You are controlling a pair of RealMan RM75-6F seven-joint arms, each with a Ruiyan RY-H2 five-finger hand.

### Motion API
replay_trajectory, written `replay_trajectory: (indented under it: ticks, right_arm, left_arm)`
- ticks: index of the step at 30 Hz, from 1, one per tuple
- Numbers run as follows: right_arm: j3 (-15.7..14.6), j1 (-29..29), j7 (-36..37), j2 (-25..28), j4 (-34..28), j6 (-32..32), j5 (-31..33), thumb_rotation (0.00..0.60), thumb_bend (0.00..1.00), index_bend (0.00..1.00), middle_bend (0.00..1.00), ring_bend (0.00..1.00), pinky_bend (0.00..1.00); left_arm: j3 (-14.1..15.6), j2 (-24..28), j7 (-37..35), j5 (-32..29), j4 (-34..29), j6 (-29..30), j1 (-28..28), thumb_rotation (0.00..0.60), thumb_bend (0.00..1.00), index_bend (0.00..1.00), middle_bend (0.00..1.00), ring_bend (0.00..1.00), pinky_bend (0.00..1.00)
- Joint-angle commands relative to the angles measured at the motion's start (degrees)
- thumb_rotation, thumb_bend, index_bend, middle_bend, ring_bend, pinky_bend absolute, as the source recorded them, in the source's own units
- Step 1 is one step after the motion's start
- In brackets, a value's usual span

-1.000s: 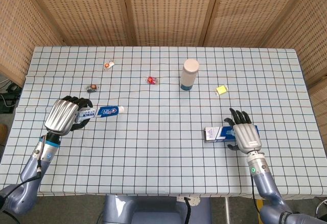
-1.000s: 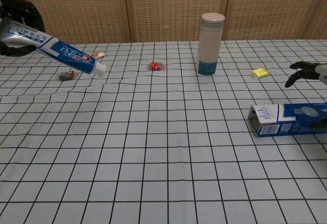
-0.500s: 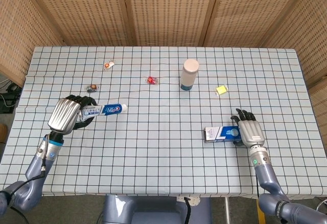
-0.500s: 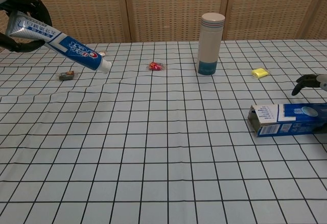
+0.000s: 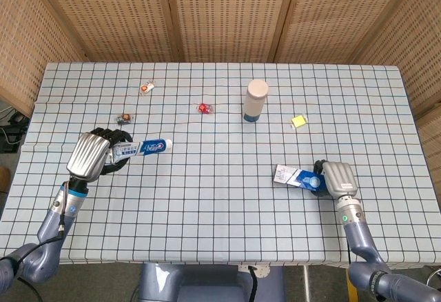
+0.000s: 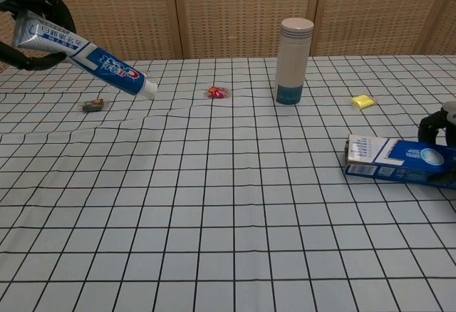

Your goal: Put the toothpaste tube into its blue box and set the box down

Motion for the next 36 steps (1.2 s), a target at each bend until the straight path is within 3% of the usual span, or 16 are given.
replay_trajectory:
  ticks: [1, 7, 14, 26, 36]
  right_arm:
    - [0.23, -0.03, 2.14, 0.57, -1.72, 0.82, -1.18, 0.6, 0.24, 0.76, 0.58, 0.64, 0.67]
    - [2.62, 0.9, 7.77, 5.05, -12.47, -0.28, -1.49, 0.6, 0.24, 0.76, 0.58, 0.64, 0.67]
    - [4.7, 2.48, 8.98, 8.02, -18.85, -1.48, 0.12, 0.6, 0.24, 0.76, 0.58, 0.64, 0.67]
    - [7.86, 6.51, 10.39, 9.04, -21.54, -5.79, 7.08, 0.6, 0.23, 0.75, 0.58, 0.64, 0.67]
    - [10.42, 7.71, 18.95, 11.24, -21.57, -9.98, 9.26, 0.6, 0.23, 0.76, 0.58, 0.64, 0.67]
  left_arm:
    - [-0.24, 0.21, -0.22, -0.08, -0.37, 0.12, 0.01, 0.6, 0.63, 0.89, 0.55, 0.54, 0.51]
    - [-1.88, 1.87, -1.24, -0.5, -3.77, -0.38, -0.83, 0.6, 0.63, 0.89, 0.55, 0.54, 0.51]
    - [-4.52, 5.22, -2.21, -2.37, -10.08, -3.11, -2.76, 0.6, 0.63, 0.89, 0.55, 0.54, 0.51]
    - [-9.44, 9.17, -2.33, -7.72, -19.17, -8.76, -7.21, 0.6, 0.63, 0.89, 0.55, 0.54, 0.51]
    - [-11.44, 9.98, -2.54, -11.76, -21.84, -12.0, -10.1, 0.6, 0.62, 0.89, 0.55, 0.54, 0.51]
